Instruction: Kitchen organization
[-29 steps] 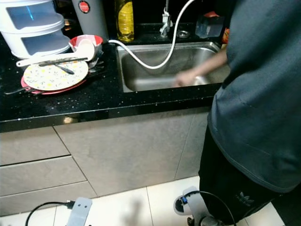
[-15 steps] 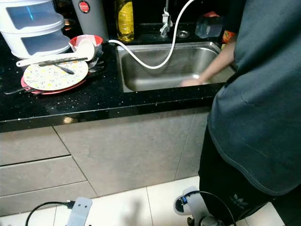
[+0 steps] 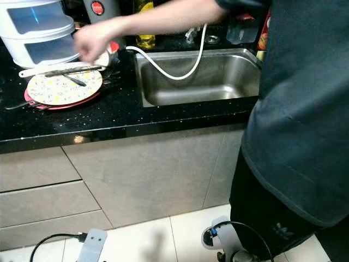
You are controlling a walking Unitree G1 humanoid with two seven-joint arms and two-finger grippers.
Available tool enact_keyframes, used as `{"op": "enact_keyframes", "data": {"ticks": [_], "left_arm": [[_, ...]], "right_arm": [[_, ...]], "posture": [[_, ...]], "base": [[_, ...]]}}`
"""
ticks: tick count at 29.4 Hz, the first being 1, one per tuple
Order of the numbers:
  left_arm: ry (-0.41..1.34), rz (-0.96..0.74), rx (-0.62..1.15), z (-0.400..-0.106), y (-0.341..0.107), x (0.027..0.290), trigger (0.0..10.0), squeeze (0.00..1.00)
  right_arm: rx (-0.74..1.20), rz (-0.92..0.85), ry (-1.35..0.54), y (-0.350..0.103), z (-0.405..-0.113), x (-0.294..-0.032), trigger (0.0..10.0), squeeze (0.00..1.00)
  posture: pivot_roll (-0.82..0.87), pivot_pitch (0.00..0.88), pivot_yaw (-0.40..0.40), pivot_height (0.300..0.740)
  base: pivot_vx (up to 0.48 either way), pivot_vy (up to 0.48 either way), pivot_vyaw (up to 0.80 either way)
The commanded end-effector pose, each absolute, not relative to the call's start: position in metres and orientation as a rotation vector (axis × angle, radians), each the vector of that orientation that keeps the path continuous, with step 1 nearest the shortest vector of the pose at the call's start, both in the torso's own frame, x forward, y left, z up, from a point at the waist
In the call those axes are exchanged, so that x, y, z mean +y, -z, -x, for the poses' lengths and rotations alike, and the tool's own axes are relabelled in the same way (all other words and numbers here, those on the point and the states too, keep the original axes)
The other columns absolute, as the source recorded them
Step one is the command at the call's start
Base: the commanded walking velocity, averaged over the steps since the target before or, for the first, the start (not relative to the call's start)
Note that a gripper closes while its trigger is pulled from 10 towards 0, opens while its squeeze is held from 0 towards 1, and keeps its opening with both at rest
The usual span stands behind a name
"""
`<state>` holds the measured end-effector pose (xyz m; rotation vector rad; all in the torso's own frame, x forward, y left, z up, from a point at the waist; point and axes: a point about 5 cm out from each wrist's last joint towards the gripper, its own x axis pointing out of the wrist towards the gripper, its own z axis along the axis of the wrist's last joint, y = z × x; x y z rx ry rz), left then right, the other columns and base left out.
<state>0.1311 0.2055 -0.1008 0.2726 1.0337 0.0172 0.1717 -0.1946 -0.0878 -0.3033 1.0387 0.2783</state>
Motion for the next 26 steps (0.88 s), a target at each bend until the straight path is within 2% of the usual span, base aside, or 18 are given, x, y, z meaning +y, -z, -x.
{"op": "enact_keyframes", "data": {"ticks": [1, 26], "left_arm": [[-0.020, -0.290, 1.048, -0.1283, 0.1008, 0.2118, 10.0, 0.00], [-0.021, -0.289, 1.052, -0.1265, 0.1013, 0.2119, 10.0, 0.00]], "right_arm": [[1.051, 0.303, -0.279, 0.0890, -0.1697, -0.1938, 10.0, 0.00], [1.056, 0.302, -0.279, 0.0897, -0.1681, -0.1942, 10.0, 0.00]], "posture": [[0.02, 0.000, -0.029, 0.740], [0.02, 0.000, -0.031, 0.740]], "base": [[0.000, 0.000, 0.00], [0.000, 0.000, 0.00]]}}
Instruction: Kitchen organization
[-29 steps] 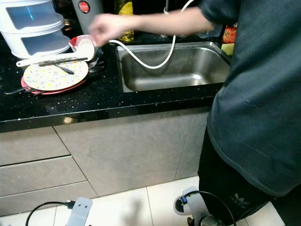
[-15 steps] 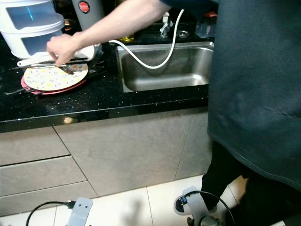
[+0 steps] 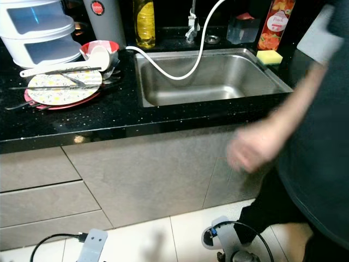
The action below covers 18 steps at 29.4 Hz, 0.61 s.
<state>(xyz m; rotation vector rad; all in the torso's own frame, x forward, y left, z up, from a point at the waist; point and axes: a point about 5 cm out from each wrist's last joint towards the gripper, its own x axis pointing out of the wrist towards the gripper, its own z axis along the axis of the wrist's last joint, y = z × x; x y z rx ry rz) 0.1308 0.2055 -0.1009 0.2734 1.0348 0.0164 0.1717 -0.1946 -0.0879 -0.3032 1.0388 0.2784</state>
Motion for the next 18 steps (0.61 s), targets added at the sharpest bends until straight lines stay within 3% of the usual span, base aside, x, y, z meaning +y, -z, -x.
{"op": "enact_keyframes", "data": {"ticks": [1, 18], "left_arm": [[-0.020, -0.289, 1.053, -0.1263, 0.1014, 0.2118, 10.0, 0.00], [-0.018, -0.287, 1.058, -0.1248, 0.1021, 0.2110, 10.0, 0.00]], "right_arm": [[1.056, 0.302, -0.279, 0.0897, -0.1679, -0.1943, 10.0, 0.00], [1.059, 0.302, -0.279, 0.0901, -0.1666, -0.1954, 10.0, 0.00]], "posture": [[0.02, 0.000, -0.031, 0.740], [0.02, 0.000, -0.033, 0.740]], "base": [[0.000, 0.000, 0.00], [0.000, 0.000, 0.00]]}}
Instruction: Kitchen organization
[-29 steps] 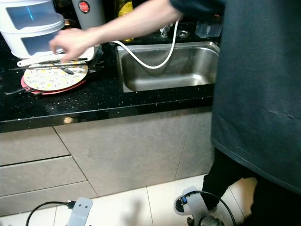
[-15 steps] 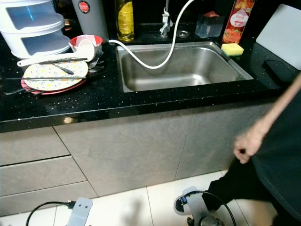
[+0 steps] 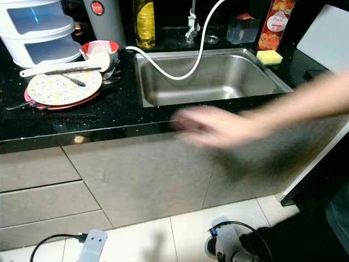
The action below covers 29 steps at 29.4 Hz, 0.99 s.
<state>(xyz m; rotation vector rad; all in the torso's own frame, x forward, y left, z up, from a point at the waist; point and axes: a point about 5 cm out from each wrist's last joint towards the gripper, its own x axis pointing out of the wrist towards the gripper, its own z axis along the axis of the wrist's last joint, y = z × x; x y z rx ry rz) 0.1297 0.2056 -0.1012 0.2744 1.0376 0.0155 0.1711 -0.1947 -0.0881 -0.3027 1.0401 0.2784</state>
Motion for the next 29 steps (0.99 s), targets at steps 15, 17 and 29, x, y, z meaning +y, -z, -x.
{"op": "enact_keyframes", "data": {"ticks": [15, 17, 29], "left_arm": [[-0.017, -0.284, 1.046, -0.1279, 0.1012, 0.2100, 10.0, 0.00], [-0.018, -0.283, 1.044, -0.1284, 0.1010, 0.2099, 10.0, 0.00], [-0.080, -0.233, 1.028, -0.1282, 0.1006, 0.2105, 10.0, 0.00]], "right_arm": [[1.055, 0.303, -0.276, 0.0890, -0.1690, -0.1960, 10.0, 0.00], [1.054, 0.304, -0.276, 0.0888, -0.1694, -0.1960, 10.0, 0.00], [1.020, 0.240, -0.223, 0.0876, -0.1711, -0.1963, 10.0, 0.00]], "posture": [[0.02, 0.000, -0.035, 0.740], [0.02, 0.000, -0.035, 0.740], [0.03, 0.000, -0.059, 0.740]], "base": [[0.000, 0.000, 0.00], [0.000, 0.000, 0.00], [0.000, 0.000, 0.00]]}}
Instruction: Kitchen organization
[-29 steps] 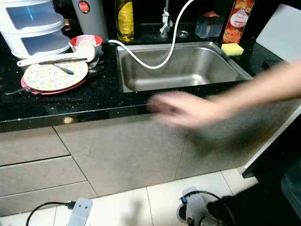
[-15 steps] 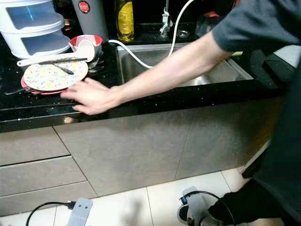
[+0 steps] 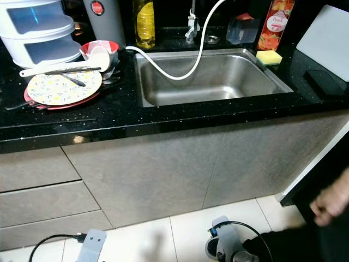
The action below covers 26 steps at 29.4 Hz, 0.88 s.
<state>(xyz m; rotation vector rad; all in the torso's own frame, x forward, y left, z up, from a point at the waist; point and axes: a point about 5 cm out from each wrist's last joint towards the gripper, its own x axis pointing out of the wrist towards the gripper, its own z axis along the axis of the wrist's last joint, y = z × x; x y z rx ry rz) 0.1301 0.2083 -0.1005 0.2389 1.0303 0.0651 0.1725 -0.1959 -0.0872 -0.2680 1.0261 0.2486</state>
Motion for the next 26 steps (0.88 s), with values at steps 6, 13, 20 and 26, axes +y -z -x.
{"op": "enact_keyframes", "data": {"ticks": [6, 13, 20, 26], "left_arm": [[-0.137, -0.155, 0.979, -0.126, 0.100, 0.211, 10.0, 0.00], [-0.142, -0.188, 0.659, -0.157, 0.070, 0.212, 10.0, 0.00], [-0.063, -0.246, 0.453, -0.171, 0.047, 0.199, 10.0, 0.00], [-0.049, -0.192, 0.413, -0.183, 0.036, 0.198, 10.0, 0.00]], "right_arm": [[0.960, 0.133, -0.125, 0.087, -0.170, -0.197, 10.0, 0.00], [0.894, 0.064, -0.133, 0.085, -0.170, -0.194, 10.0, 0.00], [0.875, 0.042, -0.123, 0.084, -0.170, -0.196, 10.0, 0.00], [0.851, 0.009, -0.105, 0.083, -0.172, -0.197, 10.0, 0.00]], "posture": [[0.05, 0.000, -0.051, 0.740], [0.07, 0.000, -0.039, 0.740], [0.08, 0.000, -0.038, 0.740], [0.05, 0.000, -0.026, 0.740]], "base": [[0.000, 0.000, 0.00], [0.000, 0.000, 0.00], [0.000, 0.000, 0.00], [0.000, 0.000, 0.00]]}}
